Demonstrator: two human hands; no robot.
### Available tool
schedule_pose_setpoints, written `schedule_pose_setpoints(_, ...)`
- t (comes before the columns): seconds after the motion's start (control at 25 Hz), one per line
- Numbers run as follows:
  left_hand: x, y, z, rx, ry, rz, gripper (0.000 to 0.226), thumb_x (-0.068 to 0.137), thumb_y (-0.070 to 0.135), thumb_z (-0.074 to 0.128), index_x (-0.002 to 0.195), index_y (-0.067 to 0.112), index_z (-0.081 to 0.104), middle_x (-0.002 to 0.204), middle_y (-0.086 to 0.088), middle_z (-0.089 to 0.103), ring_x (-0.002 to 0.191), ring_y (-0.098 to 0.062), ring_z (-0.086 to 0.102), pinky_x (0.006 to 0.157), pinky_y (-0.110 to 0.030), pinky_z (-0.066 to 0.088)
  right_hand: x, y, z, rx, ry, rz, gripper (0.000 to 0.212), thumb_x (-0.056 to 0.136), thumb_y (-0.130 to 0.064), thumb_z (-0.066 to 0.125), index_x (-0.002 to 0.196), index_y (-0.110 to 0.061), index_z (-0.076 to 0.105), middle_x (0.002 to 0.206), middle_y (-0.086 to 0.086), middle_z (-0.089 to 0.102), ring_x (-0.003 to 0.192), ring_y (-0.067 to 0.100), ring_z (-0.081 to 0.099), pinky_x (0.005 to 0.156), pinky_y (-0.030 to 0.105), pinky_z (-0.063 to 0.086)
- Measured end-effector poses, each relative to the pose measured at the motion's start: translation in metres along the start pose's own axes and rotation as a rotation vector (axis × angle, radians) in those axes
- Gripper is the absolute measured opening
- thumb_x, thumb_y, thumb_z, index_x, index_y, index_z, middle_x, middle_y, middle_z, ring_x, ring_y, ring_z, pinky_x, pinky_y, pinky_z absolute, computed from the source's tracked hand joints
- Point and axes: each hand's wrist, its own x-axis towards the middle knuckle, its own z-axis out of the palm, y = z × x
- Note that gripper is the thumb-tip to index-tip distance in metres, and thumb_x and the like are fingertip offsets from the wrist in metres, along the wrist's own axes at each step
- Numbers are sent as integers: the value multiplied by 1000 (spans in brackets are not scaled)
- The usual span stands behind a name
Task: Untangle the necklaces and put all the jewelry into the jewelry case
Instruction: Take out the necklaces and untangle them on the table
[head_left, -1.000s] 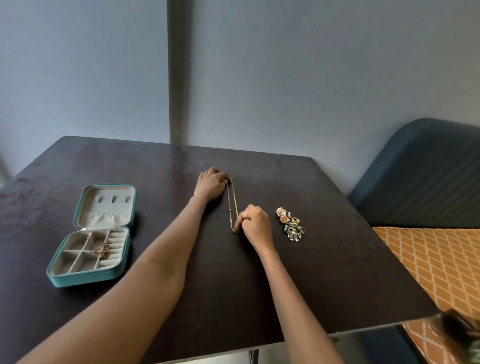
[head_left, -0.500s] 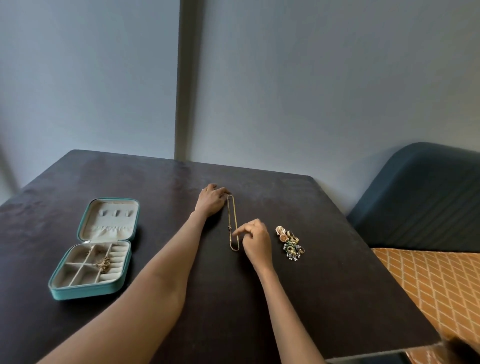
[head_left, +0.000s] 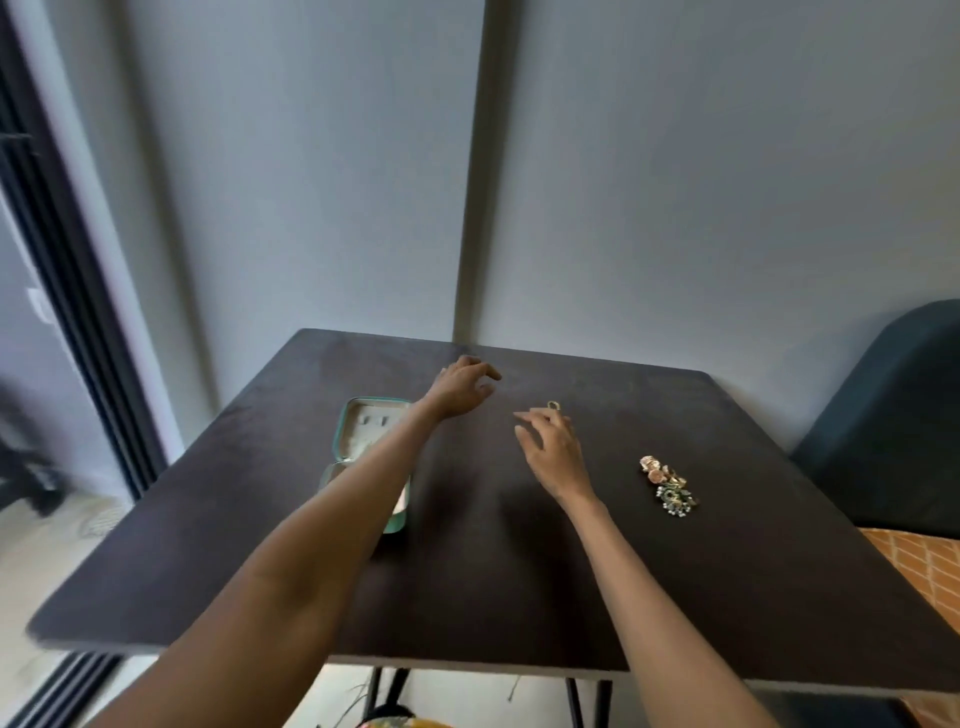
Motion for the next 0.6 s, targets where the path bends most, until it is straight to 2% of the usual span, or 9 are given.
schedule_pose_setpoints(0.12,-42,-32,-42,109,57,-38,24,92,28,55,114,22,64,142,-7,40,133,-25,37,110,-40,24,-2,-64,24,-27,-56,-174,25,94,-27,53,110,-16,69,122,4,57,122,22,44,104,31,29)
schedule_pose_setpoints(0.24,-87,-60,-64,189,85,-80,22,90,32,58,106,21,67,143,-6,40,134,-23,35,110,-42,19,-14,-114,50,-157,-209,-294,25,91,-29,54,110,-22,68,130,2,51,127,20,36,103,37,29)
schedule_pose_setpoints(0.44,-140,-80,-65,219,-4,-127,22,86,38,63,101,24,70,144,-1,41,135,-16,34,113,-50,6,-23,-137,65,-278,-230,-226,30,91,-31,52,113,-19,68,133,3,49,127,23,37,103,38,30)
schedule_pose_setpoints(0.6,-155,-77,-55,288,-151,-58,23,86,41,61,106,32,69,151,2,32,143,-17,20,110,-59,-10,-22,-128,50,-320,-341,-190,32,89,-37,55,116,-24,68,136,2,46,128,22,34,105,40,30)
